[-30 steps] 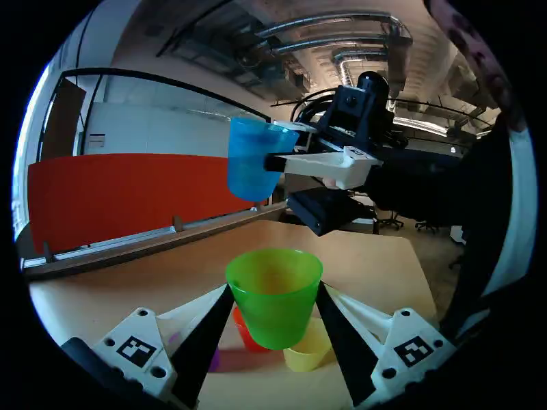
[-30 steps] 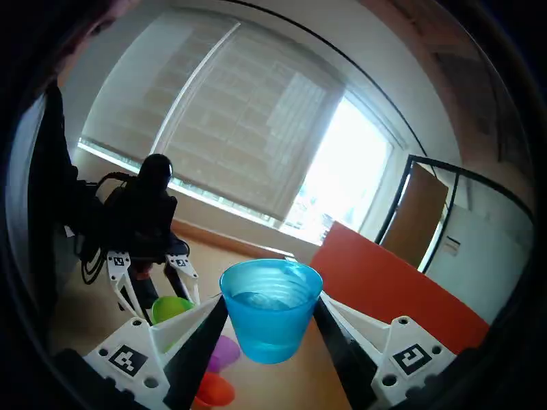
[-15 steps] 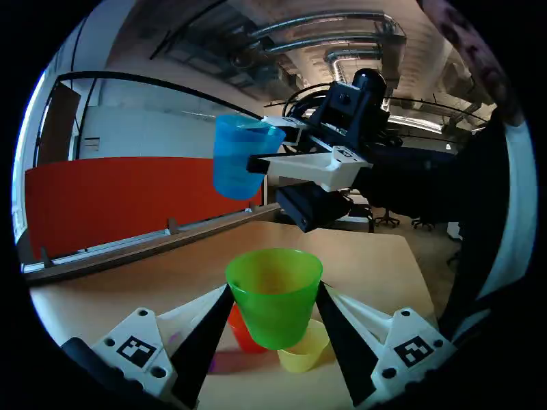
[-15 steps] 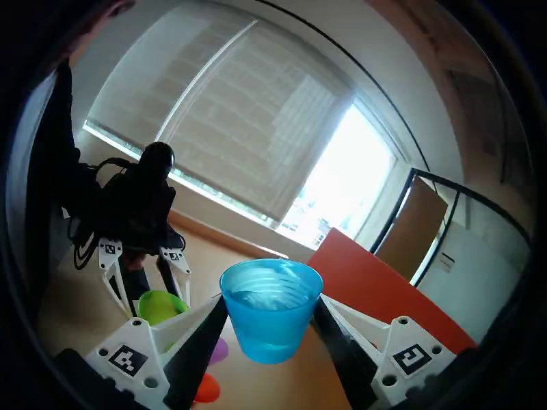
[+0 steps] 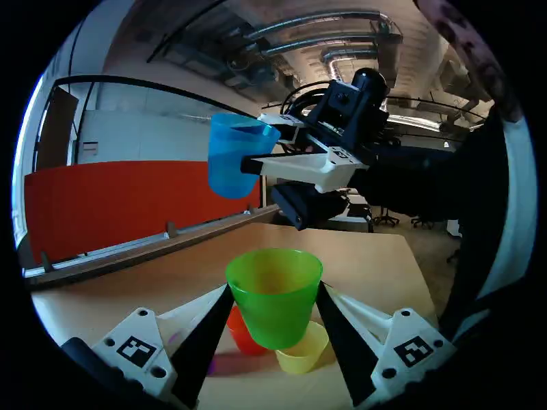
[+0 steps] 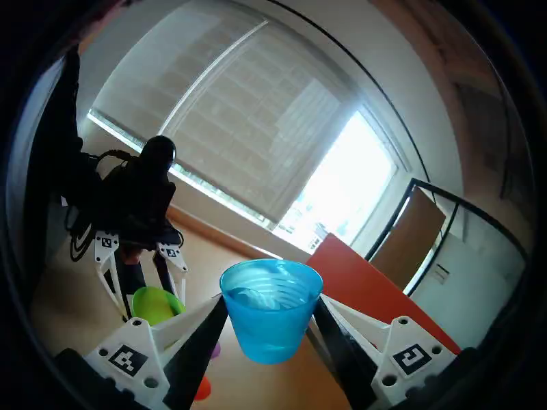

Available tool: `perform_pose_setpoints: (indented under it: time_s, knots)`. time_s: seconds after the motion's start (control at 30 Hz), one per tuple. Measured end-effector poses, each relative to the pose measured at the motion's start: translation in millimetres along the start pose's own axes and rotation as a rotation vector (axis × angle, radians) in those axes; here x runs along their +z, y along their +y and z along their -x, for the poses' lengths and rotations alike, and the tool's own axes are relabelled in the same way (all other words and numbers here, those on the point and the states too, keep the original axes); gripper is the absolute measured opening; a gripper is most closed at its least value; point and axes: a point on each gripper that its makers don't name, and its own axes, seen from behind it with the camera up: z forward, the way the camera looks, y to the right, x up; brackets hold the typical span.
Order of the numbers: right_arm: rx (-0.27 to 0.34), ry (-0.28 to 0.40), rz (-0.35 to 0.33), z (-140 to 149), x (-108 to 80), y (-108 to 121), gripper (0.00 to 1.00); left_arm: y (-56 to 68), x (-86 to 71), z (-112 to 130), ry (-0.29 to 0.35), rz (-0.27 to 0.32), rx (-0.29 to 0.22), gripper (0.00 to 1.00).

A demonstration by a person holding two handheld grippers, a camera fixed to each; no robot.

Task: Pour water

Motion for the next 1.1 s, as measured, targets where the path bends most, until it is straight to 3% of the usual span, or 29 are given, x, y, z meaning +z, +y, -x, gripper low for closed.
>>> perform_pose_setpoints:
  time_s: [1.1]
  knots:
    - [-0.160,-0.027,0.002,-4.5,5.4,2.2,0.88,2.5,0.5,-1.6,0.013,0.011,-0.002,0.84]
